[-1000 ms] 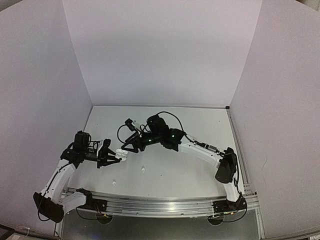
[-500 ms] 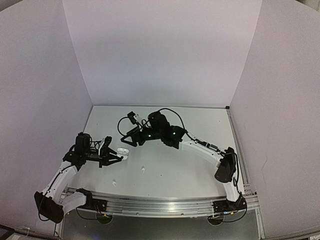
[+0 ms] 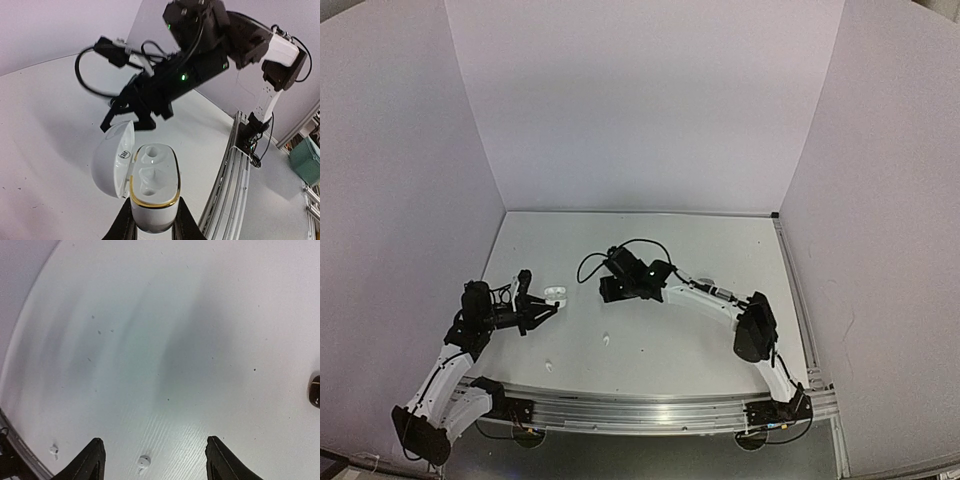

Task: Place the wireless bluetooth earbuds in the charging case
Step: Pick up the right earbud from the center of the board.

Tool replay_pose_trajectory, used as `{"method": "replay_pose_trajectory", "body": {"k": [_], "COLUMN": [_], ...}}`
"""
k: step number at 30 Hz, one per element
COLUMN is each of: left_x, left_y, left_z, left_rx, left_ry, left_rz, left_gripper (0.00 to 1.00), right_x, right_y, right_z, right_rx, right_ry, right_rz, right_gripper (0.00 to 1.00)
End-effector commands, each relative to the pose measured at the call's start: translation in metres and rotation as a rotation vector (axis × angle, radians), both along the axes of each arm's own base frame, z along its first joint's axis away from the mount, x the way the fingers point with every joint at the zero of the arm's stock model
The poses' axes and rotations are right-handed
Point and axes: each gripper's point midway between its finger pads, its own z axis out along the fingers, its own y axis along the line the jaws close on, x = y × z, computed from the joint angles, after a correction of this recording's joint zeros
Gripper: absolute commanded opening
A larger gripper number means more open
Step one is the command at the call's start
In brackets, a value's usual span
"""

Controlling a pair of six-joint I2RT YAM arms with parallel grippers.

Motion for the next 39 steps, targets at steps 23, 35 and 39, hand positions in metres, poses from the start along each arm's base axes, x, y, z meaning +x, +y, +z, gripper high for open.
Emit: {"method": "replay_pose_trajectory", "body": {"k": [23,35,39], "left_x": [0.016,0.016,0.016], "left_y": [0.011,0.010,0.010], "left_z": [0.007,0.005,0.005], "left_rx": [-0.003,0.006,0.007], "left_ry": [-0.060,-0.060,-0.063], "left_rz": [0.124,0.113,0.111], "left_gripper": [0.00,0.00,0.00], "right_x": [-0.081,-0.099,-0.104], "right_y": [0.019,0.016,0.016], "right_z": [-0.148,-0.147,-0.150], "right_rx": [-0.364,-0.412,-0.422], "right_ry": [0.184,0.193,0.202], "right_rz": [0.073,0.120,0.155], "right_gripper": [0.34,0.31,0.33]}}
